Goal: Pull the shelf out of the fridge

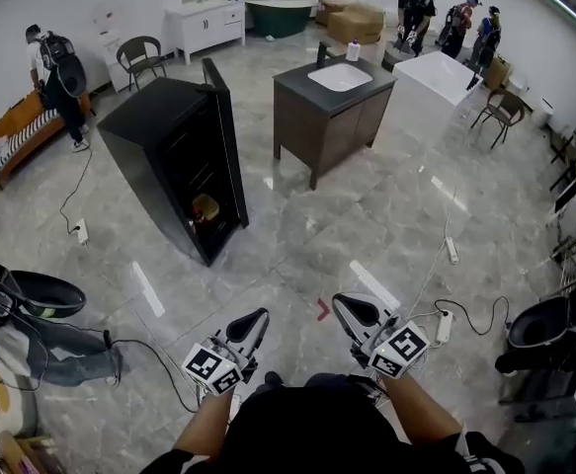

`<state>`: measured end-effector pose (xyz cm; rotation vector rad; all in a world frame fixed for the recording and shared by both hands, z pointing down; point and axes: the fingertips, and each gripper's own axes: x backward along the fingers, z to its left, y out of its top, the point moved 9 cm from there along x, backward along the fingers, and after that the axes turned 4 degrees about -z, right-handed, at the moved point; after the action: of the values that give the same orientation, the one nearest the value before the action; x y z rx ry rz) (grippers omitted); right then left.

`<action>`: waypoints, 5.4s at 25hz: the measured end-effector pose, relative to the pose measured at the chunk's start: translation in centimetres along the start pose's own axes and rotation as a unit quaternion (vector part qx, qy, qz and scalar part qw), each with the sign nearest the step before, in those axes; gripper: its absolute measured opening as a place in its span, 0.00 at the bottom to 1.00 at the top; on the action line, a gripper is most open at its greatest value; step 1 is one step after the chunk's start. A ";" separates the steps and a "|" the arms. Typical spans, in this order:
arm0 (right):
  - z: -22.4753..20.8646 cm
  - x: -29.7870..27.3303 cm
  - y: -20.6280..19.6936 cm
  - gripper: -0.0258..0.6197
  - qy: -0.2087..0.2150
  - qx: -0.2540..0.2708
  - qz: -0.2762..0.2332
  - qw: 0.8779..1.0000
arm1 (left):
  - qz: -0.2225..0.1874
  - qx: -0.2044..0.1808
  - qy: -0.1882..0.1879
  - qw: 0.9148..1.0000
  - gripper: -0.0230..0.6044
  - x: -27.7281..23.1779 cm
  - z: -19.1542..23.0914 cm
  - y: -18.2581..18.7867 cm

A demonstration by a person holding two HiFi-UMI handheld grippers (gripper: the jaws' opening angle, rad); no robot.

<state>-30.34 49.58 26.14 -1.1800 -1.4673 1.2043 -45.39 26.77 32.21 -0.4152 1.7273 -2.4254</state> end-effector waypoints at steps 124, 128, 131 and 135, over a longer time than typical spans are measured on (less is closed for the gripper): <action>-39.3 -71.2 -24.5 0.09 0.289 -0.567 0.179 0.750 | -0.575 0.224 0.498 0.609 0.08 -19.0 49.2 -9.8; -39.2 -72.0 -28.1 0.11 0.257 -0.576 0.186 0.753 | -0.579 0.242 0.500 0.597 0.08 -17.9 51.1 -11.8; -38.6 -73.0 -30.3 0.17 0.258 -0.563 0.197 0.760 | -0.581 0.254 0.496 0.593 0.08 -17.4 52.8 -13.0; -38.2 -73.8 -33.1 0.17 0.230 -0.567 0.201 0.765 | -0.578 0.267 0.495 0.591 0.08 -16.7 55.0 -14.2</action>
<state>14.72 -19.74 60.22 -2.4815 -1.5631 0.0442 -12.34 -13.74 59.92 0.0234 0.4817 -4.5916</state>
